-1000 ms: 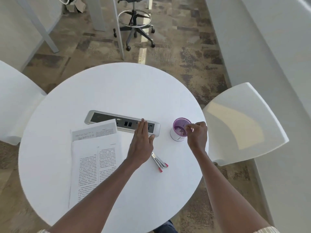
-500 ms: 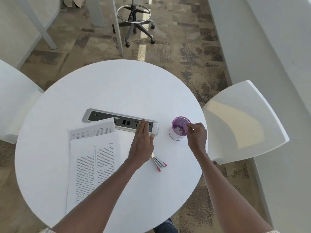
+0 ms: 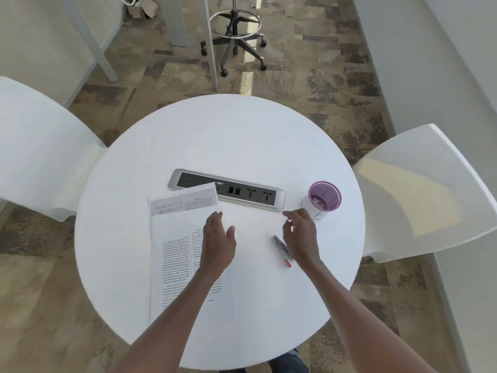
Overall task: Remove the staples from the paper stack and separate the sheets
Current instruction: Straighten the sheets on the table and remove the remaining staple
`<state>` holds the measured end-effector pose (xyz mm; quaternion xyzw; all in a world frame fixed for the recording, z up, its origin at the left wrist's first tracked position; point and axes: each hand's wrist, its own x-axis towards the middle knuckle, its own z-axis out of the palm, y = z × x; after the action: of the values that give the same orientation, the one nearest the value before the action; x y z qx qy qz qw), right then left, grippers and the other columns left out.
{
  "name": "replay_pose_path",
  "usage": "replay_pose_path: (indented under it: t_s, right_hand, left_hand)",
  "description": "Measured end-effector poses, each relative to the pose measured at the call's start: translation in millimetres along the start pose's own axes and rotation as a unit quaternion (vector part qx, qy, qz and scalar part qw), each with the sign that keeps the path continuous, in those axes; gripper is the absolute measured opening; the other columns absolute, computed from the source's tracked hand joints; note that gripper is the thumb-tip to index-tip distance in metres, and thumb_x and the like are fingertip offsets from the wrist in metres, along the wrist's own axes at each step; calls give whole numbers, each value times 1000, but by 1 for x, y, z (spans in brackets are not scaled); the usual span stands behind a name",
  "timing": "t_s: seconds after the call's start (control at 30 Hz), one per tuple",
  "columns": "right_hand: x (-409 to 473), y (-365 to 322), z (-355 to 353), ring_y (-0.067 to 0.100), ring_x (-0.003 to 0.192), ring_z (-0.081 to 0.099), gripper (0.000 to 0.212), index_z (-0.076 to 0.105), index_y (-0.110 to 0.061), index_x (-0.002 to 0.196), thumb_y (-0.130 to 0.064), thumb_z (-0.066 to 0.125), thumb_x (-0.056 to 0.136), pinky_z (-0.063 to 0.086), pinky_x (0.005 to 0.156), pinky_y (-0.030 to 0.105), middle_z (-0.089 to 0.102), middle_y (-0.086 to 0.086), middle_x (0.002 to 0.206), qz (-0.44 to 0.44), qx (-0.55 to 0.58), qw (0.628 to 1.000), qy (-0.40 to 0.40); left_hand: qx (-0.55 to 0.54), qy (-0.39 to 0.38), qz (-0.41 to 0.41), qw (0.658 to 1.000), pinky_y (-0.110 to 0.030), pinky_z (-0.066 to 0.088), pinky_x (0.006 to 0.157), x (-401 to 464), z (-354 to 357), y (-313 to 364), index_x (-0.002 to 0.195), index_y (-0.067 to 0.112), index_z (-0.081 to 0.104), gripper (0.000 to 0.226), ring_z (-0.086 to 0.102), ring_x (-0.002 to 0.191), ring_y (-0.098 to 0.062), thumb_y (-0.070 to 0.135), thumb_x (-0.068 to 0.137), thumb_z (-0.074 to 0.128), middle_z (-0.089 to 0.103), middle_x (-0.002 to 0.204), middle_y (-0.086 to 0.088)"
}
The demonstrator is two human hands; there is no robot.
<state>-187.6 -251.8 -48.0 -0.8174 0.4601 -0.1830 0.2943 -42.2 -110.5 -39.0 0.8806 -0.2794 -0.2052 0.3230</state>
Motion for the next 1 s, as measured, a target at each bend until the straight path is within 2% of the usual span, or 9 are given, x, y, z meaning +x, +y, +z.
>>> replay_pose_path:
  t_s: [0.13, 0.17, 0.2, 0.23, 0.27, 0.4, 0.53, 0.77, 1.0]
  right_hand:
    - [-22, -32, 37, 27, 74, 59, 23, 74, -2, 93, 5, 54, 83, 45, 70, 30, 65, 10, 82, 34, 7, 994, -102]
    - [-27, -40, 47, 24, 66, 50, 20, 62, -11, 73, 4, 52, 81, 39, 65, 30, 59, 7, 71, 51, 8, 990, -129]
    - [-32, -48, 54, 21, 62, 42, 7, 49, 4, 73, 3, 50, 79, 34, 63, 29, 53, 5, 64, 63, 14, 985, -158]
    - [-36, -56, 61, 18, 60, 36, 21, 61, -10, 67, 3, 49, 77, 31, 60, 28, 48, 2, 60, 88, 29, 981, -172]
    - [-41, -60, 69, 18, 60, 31, 20, 46, -12, 64, 4, 48, 76, 28, 57, 28, 43, -1, 58, 101, 40, 975, -191]
    - [-53, -78, 96, 23, 62, 28, 31, 31, -14, 62, 2, 54, 75, 23, 51, 31, 38, 5, 60, 167, 53, 960, -220]
    - [-59, -91, 113, 24, 70, 34, 47, 24, -18, 61, -6, 66, 78, 30, 60, 32, 37, 4, 68, 191, 34, 958, -212]
    - [-59, -102, 124, 25, 81, 41, 37, 39, -10, 75, -19, 74, 80, 33, 70, 30, 47, 10, 91, 202, -21, 956, -213]
    - [-58, -97, 124, 24, 78, 38, 54, 24, -19, 62, -12, 76, 77, 31, 66, 29, 45, 9, 85, 207, -23, 956, -206]
  left_hand:
    - [6, 27, -64, 998, -43, 39, 106, -5, -28, -46, 135, -5, 46, 44, 46, 130, -38, 8, 95, 58, 49, 139, -25]
    - [11, 33, -84, 996, -43, 39, 106, -7, -35, -58, 136, -6, 45, 45, 45, 131, -39, 7, 95, 59, 48, 139, -26]
    - [17, 39, -104, 994, -45, 38, 107, -9, -40, -67, 137, -6, 43, 47, 43, 132, -40, 6, 94, 59, 46, 140, -26]
    - [26, 42, -122, 991, -46, 36, 109, -11, -45, -77, 139, -7, 40, 51, 40, 133, -41, 5, 94, 59, 43, 142, -27]
    - [41, 41, -141, 988, -47, 34, 110, -14, -50, -86, 142, -8, 36, 55, 37, 134, -42, 4, 93, 59, 40, 144, -28]
    - [73, 30, -251, 965, -53, 38, 105, -21, -66, -115, 148, -5, 22, 78, 32, 132, -47, 7, 87, 69, 29, 148, -30]
    - [96, 16, -310, 946, -54, 45, 96, -25, -72, -129, 145, -5, 20, 99, 38, 126, -48, 22, 75, 85, 34, 140, -32]
    - [102, -9, -313, 944, -47, 44, 97, -13, -73, -129, 127, -14, 38, 84, 48, 122, -42, 38, 77, 81, 49, 129, -31]
    - [55, -29, -354, 933, -50, 44, 98, -8, -78, -137, 129, -13, 41, 82, 46, 127, -44, 37, 78, 81, 49, 132, -29]
